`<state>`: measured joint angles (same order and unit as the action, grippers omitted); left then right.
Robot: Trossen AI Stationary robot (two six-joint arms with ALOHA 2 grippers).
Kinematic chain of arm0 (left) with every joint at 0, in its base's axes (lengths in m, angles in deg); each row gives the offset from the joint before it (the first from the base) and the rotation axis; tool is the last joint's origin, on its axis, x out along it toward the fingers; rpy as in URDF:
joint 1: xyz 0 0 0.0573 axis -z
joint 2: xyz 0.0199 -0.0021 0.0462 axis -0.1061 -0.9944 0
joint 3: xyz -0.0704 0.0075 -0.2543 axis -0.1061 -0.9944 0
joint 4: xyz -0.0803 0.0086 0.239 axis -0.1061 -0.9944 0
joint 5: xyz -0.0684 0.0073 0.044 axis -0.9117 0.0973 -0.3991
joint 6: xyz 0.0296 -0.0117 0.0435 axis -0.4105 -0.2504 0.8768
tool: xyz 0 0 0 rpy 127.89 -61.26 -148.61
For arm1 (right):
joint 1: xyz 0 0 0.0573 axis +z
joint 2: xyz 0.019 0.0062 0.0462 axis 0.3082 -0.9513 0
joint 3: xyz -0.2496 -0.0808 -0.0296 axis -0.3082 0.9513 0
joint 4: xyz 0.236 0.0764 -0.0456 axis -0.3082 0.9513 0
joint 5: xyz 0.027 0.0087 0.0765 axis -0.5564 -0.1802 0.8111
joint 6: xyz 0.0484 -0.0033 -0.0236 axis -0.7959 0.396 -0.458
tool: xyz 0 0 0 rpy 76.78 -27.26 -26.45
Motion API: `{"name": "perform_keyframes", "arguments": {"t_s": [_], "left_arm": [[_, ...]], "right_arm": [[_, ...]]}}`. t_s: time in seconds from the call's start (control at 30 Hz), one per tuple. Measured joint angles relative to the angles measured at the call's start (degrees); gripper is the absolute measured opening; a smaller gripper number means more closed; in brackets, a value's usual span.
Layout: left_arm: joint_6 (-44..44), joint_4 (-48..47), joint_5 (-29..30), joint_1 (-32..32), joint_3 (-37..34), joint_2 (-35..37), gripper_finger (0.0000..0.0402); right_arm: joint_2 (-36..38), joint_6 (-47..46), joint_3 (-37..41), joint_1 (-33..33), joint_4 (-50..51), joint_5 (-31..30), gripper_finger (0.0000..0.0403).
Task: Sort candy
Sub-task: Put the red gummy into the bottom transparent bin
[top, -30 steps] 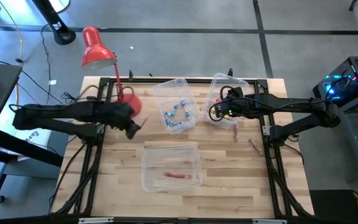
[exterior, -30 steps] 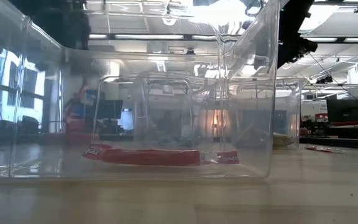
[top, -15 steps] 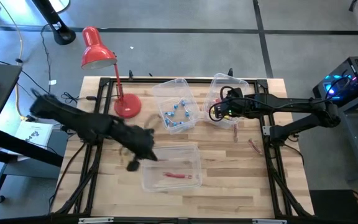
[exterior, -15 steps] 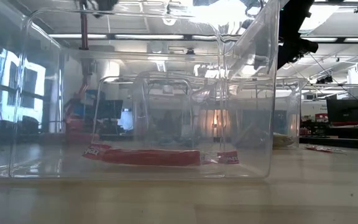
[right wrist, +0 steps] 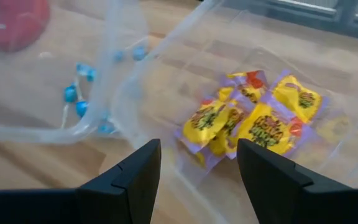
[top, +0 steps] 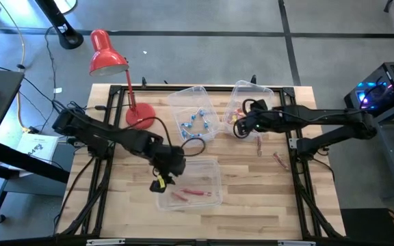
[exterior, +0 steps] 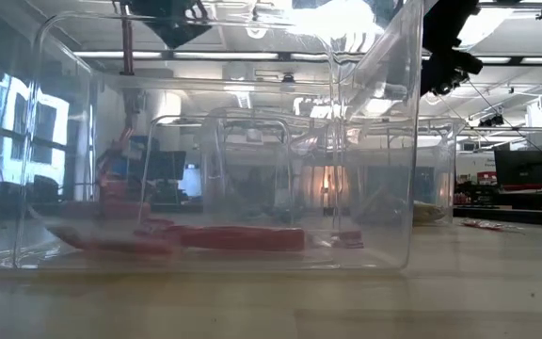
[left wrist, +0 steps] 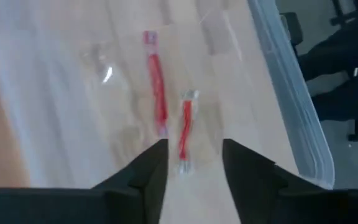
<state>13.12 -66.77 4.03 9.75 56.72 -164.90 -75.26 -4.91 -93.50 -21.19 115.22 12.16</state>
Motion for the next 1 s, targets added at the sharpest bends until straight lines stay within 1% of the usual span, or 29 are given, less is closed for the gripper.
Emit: {"name": "perform_keyframes", "arguments": {"t_s": [0.1, 0.23, 0.3, 0.4, 0.53, 0.57, 0.63, 0.73, 0.83, 0.9, 1.0], "left_arm": [[-1.1, -5.9, 1.9, -1.4, 2.9, 1.4, 0.0173], [-7.3, -9.8, 9.1, -3.0, 3.9, 6.1, 0.0195], [-10.4, -10.0, 12.2, -3.5, 3.9, 8.8, 0.0198], [-14.3, -9.6, 17.6, -3.7, 3.9, 13.0, 0.0199], [-17.4, -8.6, 25.1, -3.7, 3.9, 17.5, 0.0199], [-18.0, -8.6, 27.0, -3.7, 3.9, 18.5, 0.0199], [-19.0, -8.6, 30.8, -3.7, 3.9, 20.3, 0.0199], [-19.6, -8.5, 36.3, -3.7, 3.9, 22.5, 0.0199], [-19.8, -8.5, 40.7, -3.7, 3.9, 24.2, 0.0199], [-19.7, -8.5, 43.2, -3.7, 3.9, 25.0, 0.0199], [-19.3, -8.5, 46.5, -3.7, 3.9, 25.6, 0.0199]], "right_arm": [[1.3, -1.3, 0.0, 2.4, 0.4, 0.7, 0.0206], [1.8, -8.0, 0.0, 6.5, 1.3, 6.1, 0.0206], [1.1, -11.4, 0.0, 9.5, 1.7, 8.3, 0.0206], [-1.0, -15.5, 0.0, 14.5, 2.4, 9.0, 0.0206], [-4.2, -17.9, 0.0, 19.8, 2.9, 11.3, 0.0206], [-5.1, -19.8, 0.0, 20.8, 4.6, 11.6, 0.0206], [-6.5, -25.6, 0.0, 22.1, 11.7, 11.4, 0.0206], [-7.0, -33.6, 0.0, 21.8, 23.2, 8.3, 0.0205], [-6.2, -39.1, 0.0, 19.6, 32.1, 7.4, 0.0192], [-5.2, -42.3, 0.0, 17.6, 35.0, 5.2, 0.0177], [-3.7, -45.2, 0.0, 13.1, 33.9, -1.3, 0.0135]]}}
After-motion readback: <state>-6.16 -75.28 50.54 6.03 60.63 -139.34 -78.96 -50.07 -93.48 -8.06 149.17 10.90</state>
